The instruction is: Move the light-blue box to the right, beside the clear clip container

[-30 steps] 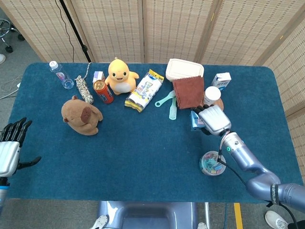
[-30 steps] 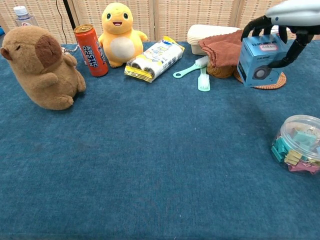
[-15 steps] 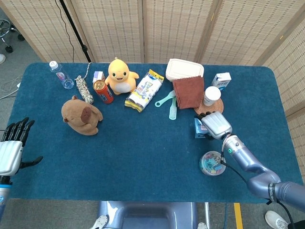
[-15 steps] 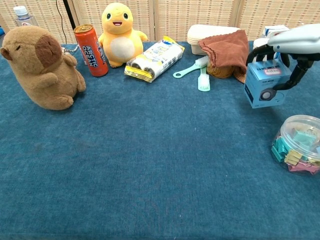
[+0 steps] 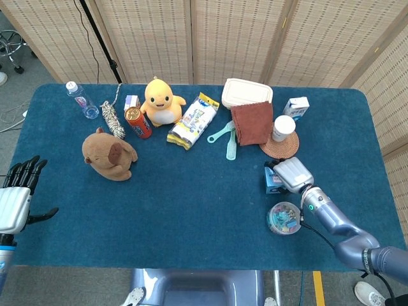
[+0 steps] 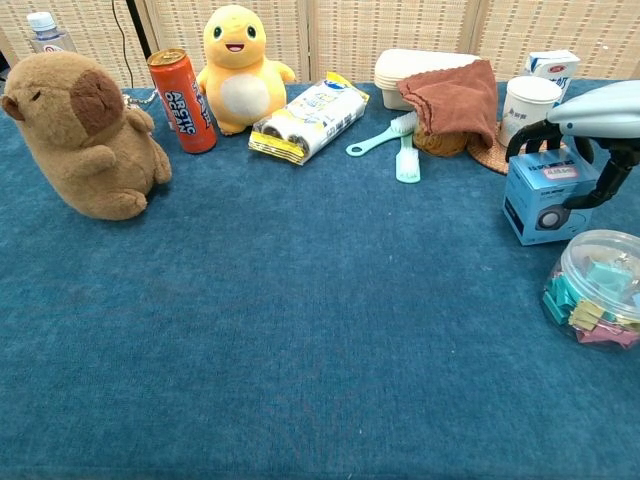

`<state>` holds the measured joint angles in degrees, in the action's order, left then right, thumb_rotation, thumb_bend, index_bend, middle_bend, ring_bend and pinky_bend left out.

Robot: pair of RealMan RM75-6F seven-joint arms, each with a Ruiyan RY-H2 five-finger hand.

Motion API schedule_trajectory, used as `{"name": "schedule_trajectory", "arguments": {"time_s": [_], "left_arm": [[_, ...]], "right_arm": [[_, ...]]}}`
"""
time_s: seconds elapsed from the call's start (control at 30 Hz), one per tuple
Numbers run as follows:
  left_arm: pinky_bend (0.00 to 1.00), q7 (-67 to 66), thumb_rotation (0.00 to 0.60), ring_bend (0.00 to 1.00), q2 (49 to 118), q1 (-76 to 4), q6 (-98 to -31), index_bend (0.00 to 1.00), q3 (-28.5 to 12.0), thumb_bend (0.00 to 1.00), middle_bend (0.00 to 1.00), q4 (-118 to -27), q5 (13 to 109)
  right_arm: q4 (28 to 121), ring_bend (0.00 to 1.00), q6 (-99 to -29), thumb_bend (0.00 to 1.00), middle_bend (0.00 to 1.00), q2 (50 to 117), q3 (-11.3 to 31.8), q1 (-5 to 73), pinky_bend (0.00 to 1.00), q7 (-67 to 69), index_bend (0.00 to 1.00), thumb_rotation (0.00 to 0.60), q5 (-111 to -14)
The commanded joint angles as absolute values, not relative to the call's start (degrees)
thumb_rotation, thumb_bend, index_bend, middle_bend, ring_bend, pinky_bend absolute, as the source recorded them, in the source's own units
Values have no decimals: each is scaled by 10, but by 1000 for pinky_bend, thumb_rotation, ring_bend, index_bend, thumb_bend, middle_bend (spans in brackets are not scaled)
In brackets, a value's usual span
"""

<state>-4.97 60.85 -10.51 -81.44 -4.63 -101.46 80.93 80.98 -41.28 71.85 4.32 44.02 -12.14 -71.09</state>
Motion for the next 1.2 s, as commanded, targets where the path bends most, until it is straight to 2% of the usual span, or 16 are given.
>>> {"name": "schedule_trajectory", "arguments": {"time_s": [0.03,0.23,0.33,0.37,0.5,0.6,0.7,0.93,1.2], "left_arm": [[0,-51,600,0,608,-105,-812,0,-46,0,0,-1015,808],[0,-48,600,0,608,-104,-816,0,-47,0,0,-1017,812],[0,-48,600,0,608,-103,-817,0,-47,0,0,-1017,812],[0,-47,600,0,608,-103,-816,0,-47,0,0,-1017,812],[0,-43,600,0,605,-103,-813,0,-45,0,0,-1018,815],[0,-43,600,0,605,-102,-815,0,-45,0,0,-1018,817],[0,-44,600,0,605,-102,-816,0,-45,0,0,-1017,818],[0,-45,600,0,604,-101,-816,0,-44,0,0,-1017,819],[0,-46,600,0,603,-100,-817,0,-43,0,0,-1018,823]], "right_arm": [[816,437,-420,792,447,716,35,434,429,-113,421,600,-725],[815,433,-429,786,440,715,27,427,427,-101,408,600,-747],[820,343,-430,436,361,711,25,427,362,-91,334,600,-756],[822,285,-427,283,304,709,24,427,321,-83,288,600,-759],[824,93,-410,102,117,699,19,431,185,-72,155,600,-764],[827,26,-404,83,45,695,18,433,137,-75,106,600,-762],[838,0,-403,80,12,689,18,432,125,-75,88,600,-758],[878,0,-423,75,0,668,21,425,120,-97,67,600,-752],[994,0,-482,73,0,599,37,406,109,-100,59,600,-765]]}}
